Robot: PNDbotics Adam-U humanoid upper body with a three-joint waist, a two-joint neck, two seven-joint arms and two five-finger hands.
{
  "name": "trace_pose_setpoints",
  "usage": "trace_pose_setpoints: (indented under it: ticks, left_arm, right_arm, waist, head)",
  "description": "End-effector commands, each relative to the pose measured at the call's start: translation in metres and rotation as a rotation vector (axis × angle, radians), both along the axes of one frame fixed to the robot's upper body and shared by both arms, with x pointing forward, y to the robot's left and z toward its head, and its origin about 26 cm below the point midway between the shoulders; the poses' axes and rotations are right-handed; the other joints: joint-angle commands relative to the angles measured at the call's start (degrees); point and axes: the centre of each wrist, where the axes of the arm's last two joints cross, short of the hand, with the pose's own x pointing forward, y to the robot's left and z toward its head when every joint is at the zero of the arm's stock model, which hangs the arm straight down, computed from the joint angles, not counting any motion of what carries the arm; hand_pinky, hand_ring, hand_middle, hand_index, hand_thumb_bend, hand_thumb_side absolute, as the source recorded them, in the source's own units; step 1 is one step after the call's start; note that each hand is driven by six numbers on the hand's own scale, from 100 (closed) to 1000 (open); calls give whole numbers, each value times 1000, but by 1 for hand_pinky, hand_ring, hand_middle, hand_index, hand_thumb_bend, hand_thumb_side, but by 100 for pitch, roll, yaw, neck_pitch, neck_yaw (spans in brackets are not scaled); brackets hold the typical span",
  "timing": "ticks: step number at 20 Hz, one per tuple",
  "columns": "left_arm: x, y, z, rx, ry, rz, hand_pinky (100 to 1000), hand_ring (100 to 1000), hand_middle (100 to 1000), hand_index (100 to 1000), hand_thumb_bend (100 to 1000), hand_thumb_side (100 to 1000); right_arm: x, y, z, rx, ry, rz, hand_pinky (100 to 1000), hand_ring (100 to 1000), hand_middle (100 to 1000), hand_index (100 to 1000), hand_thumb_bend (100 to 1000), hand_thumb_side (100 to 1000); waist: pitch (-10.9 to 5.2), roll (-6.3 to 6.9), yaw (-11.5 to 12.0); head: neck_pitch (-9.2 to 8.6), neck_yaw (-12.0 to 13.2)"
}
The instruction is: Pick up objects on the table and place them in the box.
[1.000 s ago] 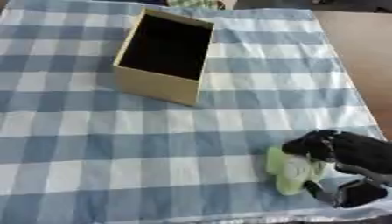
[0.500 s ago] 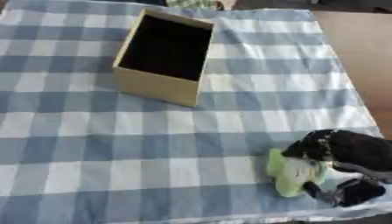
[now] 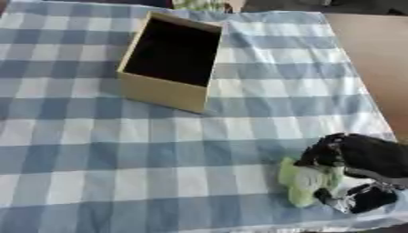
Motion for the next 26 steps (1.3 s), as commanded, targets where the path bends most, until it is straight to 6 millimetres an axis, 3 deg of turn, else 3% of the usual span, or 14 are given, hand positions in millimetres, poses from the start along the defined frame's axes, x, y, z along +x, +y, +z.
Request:
trace_pose_setpoints:
  ticks: [1,4,7,26]
  left_arm:
    - [-2,-2,7,15,-23,-13,367,636,731,647,100,791]
    - [-2,-2,7,20,-20,-16,365,637,732,647,100,788]
    - [-2,-2,7,24,-18,-18,365,637,732,647,100,788]
    - [-2,-2,7,47,-7,-23,365,640,740,647,100,781]
  right_arm:
    - [0,-1,5,-1,10,15,610,529,447,689,100,245]
    - [1,-1,6,29,17,19,597,518,436,685,100,119]
    - [3,-3,10,65,7,15,589,511,429,681,100,100]
    - [16,-17,46,83,-190,19,564,491,399,628,100,100]
  waist:
    - [-51,26,4]
    - [-56,24,0]
    - [-63,24,-7]
    - [-113,10,-19]
  head:
    - [-37,-27]
    - [-39,-21]
    - [-43,-12]
    - [-50,1]
